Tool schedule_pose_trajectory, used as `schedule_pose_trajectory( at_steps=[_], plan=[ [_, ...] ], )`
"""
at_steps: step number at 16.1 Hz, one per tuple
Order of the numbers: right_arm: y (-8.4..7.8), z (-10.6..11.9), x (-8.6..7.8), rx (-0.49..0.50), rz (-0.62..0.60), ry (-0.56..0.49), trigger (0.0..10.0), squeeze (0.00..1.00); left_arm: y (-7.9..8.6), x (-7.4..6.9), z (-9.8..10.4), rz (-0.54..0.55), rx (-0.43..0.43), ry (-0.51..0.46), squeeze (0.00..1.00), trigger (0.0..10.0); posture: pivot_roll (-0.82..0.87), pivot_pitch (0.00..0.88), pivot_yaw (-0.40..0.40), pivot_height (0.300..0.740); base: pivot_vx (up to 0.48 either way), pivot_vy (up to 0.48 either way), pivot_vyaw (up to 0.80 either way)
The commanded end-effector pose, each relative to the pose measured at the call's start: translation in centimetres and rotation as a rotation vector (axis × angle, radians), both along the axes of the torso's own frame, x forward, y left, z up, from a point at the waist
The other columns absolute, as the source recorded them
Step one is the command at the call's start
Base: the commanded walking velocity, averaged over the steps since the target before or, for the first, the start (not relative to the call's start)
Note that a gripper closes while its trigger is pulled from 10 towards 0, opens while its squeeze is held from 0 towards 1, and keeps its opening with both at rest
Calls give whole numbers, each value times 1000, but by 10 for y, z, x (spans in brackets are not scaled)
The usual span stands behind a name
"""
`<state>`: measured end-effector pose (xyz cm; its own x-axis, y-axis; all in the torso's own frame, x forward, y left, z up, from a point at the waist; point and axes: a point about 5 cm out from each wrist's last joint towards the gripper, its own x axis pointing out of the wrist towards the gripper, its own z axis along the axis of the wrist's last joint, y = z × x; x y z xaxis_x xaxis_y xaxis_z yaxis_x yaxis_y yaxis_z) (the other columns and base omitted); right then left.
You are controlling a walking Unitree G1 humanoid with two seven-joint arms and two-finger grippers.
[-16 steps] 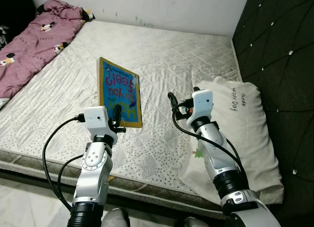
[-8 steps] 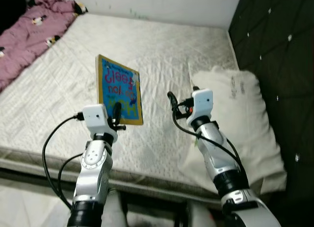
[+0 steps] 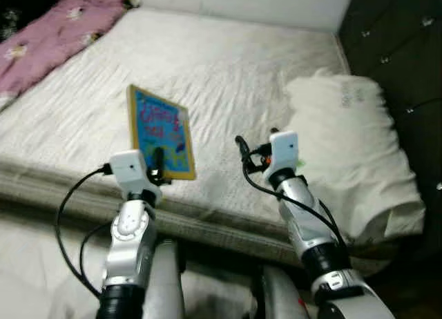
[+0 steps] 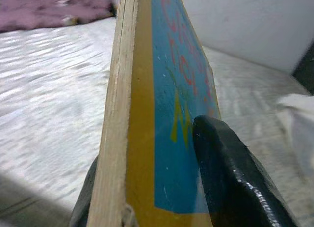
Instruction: Clean up the room
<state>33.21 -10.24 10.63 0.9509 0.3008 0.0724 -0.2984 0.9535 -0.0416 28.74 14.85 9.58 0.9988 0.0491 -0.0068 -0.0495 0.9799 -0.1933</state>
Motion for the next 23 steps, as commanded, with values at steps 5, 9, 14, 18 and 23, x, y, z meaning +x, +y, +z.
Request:
schedule_pose_trajectory(
  at_steps=[5,9,14,18,23],
  plan=[
    [-2,7,3,4,3,-16,10000,0,-1,5,16,1,-1,-68,0,10000,29,67,-32,601,0,0,-93],
    [-3,8,1,-7,3,-24,10000,0,3,9,16,1,-1,-67,0,10000,23,76,-34,566,0,0,-109],
    [-14,10,-2,-27,-6,-32,10000,0,14,19,22,59,-26,-65,0,10000,8,90,-36,566,0,0,0],
    [-31,12,-6,-69,-27,-36,10000,0,23,26,17,92,-97,-15,0,10000,-15,102,-43,566,0,0,0],
    [-80,17,-29,-190,-78,-34,10000,0,26,43,7,90,-246,92,0,10000,-90,131,-66,566,0,0,0]
  ],
)
